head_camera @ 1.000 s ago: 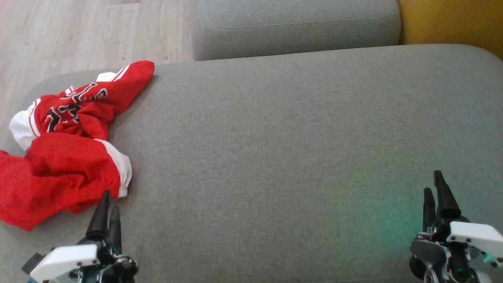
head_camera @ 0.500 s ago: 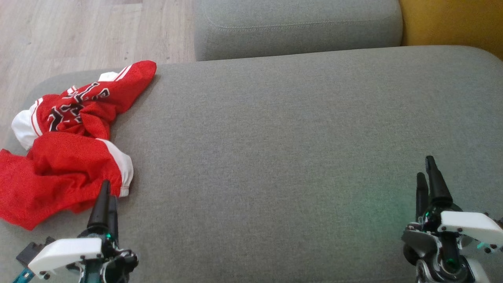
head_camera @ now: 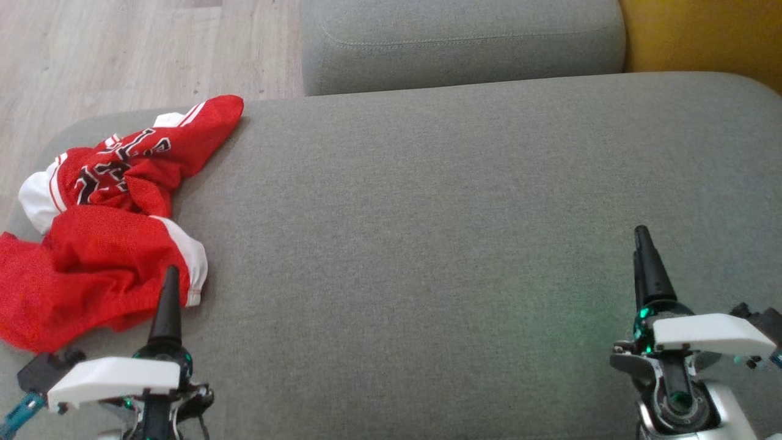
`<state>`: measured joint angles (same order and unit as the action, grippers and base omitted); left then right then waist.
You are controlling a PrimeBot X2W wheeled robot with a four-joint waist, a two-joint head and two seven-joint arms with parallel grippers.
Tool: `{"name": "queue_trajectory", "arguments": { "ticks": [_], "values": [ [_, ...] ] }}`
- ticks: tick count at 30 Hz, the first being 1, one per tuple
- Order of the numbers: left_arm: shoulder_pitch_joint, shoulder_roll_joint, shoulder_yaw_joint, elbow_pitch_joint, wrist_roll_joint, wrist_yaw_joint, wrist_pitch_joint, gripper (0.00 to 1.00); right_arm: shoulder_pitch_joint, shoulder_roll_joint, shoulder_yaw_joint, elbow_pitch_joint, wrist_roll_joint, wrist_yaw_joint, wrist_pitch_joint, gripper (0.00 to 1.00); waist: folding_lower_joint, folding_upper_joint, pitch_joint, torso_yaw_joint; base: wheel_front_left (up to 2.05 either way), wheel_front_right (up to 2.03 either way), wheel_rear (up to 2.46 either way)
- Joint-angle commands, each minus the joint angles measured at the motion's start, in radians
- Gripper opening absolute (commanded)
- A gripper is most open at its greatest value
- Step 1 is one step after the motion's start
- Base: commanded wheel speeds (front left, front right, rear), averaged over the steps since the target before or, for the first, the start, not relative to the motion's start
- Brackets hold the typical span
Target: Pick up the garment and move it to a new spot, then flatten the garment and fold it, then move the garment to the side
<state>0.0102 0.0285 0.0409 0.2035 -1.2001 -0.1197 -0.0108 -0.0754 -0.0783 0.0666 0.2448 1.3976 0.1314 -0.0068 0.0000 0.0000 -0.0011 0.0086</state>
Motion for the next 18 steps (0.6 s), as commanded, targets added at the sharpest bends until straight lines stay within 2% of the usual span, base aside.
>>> {"name": "queue_trajectory", "arguments": {
  "ticks": [1,11,18],
  "values": [
    [-0.056,0.013,0.003,-0.047,0.047,0.001,-0.011,1.0,-0.057,-0.023,0.021,-0.038,-0.038,0.0,-0.013,1.0,0.0,0.0,0.0,0.0,0.0,0.0,0.0],
    [-0.051,0.018,-0.032,-0.055,0.281,0.042,-0.04,1.0,-0.066,-0.028,0.043,-0.013,-0.259,0.0,-0.042,1.0,0.0,0.0,-0.001,0.003,0.0,0.0,0.0],
    [-0.055,0.034,-0.054,-0.056,0.391,0.078,-0.06,1.0,-0.071,-0.022,0.065,-0.003,-0.408,0.0,-0.063,1.0,0.0,0.0,-0.003,0.004,0.0,0.0,0.0]
  ]
}}
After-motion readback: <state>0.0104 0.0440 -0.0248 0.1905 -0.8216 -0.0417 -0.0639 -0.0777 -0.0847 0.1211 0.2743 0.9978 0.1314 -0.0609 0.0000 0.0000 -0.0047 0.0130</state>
